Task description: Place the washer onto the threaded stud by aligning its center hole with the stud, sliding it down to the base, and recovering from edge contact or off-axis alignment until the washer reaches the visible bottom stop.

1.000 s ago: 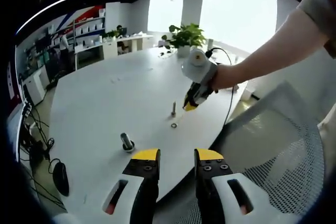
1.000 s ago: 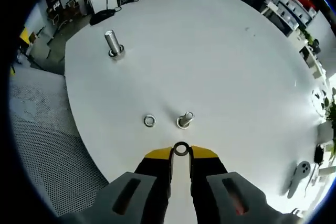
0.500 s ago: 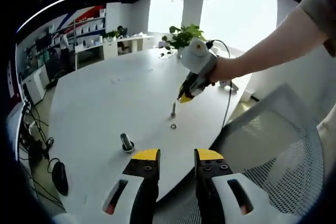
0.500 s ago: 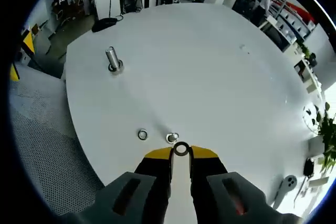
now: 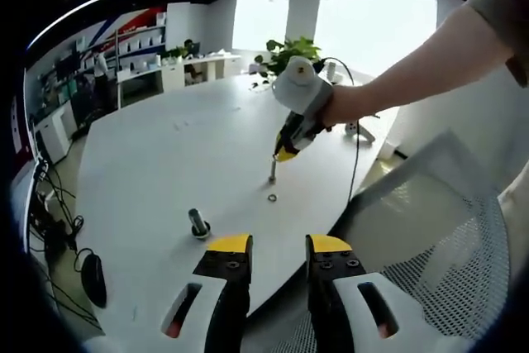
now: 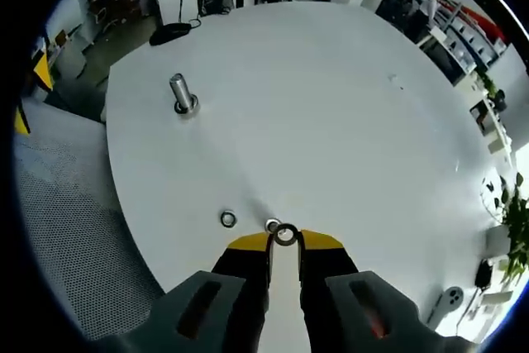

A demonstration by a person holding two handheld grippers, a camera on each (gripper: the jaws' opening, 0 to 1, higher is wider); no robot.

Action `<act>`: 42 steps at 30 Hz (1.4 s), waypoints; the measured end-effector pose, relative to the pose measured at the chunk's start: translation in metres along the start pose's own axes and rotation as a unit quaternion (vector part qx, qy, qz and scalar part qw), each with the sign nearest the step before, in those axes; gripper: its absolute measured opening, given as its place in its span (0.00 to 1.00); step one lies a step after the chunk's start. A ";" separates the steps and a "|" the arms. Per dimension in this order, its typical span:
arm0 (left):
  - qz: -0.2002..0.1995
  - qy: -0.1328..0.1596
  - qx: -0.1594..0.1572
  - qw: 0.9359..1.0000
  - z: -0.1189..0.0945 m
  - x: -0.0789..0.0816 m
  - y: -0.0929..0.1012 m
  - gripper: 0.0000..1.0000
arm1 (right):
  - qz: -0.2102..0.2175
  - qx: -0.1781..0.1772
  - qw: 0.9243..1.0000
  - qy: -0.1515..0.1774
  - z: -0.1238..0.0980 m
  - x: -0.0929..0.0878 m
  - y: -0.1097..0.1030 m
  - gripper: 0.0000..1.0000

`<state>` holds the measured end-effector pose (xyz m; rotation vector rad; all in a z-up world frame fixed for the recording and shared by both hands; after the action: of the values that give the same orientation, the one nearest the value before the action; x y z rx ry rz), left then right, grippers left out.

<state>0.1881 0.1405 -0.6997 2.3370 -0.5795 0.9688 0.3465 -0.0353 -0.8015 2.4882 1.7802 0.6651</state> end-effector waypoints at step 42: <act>-0.017 -0.004 0.011 1.000 0.000 -0.002 -0.007 0.23 | -0.011 0.051 0.997 -0.054 0.049 -0.009 -0.012 0.14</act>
<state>0.1907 0.1457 -0.7036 2.3644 -0.5325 0.9549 0.3499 -0.0281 -0.8523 2.5114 1.8446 0.4395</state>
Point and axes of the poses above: the point that each gripper's makers call its tool centre point, and the gripper's own axes: z roughly forward along the fingers, y roughly to its right, x roughly out of its top, the point moved 1 cm from there along -z, roughly backward along the fingers, and after that the axes turned 15 degrees about -z, right-handed, at the moved point
